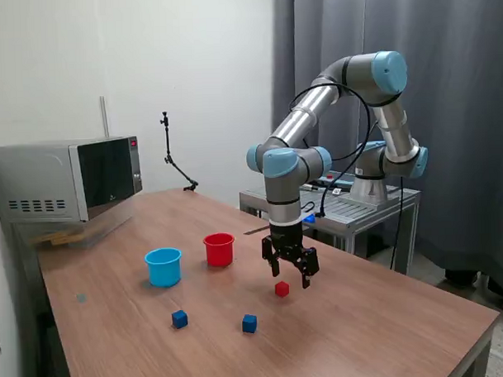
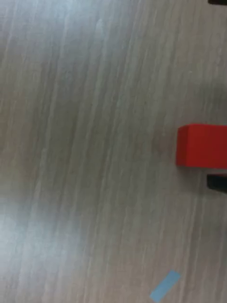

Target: Place red objects in the red bin, and blue objects in the blue bin.

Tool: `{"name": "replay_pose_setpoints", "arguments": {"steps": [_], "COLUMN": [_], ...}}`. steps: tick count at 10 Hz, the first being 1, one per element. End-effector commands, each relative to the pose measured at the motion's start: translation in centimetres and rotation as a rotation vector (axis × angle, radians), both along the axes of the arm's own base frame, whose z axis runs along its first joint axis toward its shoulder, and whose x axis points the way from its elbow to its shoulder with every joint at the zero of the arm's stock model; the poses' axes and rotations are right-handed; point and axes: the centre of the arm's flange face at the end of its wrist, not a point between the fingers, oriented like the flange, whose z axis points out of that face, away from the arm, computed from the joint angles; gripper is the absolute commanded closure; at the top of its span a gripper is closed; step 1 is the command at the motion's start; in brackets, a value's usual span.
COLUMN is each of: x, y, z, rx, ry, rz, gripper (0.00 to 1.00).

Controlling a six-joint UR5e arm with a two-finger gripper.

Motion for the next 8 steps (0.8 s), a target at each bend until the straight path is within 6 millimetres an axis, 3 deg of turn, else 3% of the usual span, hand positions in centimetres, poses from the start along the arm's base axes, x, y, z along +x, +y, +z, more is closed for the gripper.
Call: {"name": "replay_pose_setpoints", "arguments": {"steps": [1, 8], "x": [0.1, 0.4], "y": [0.8, 0.6], "z": [-0.4, -2.2], "rx": [0.008, -0.002], "ry": [-0.009, -0.019], "rz": [-0.016, -0.016], "gripper": [0.00, 0.00]}}
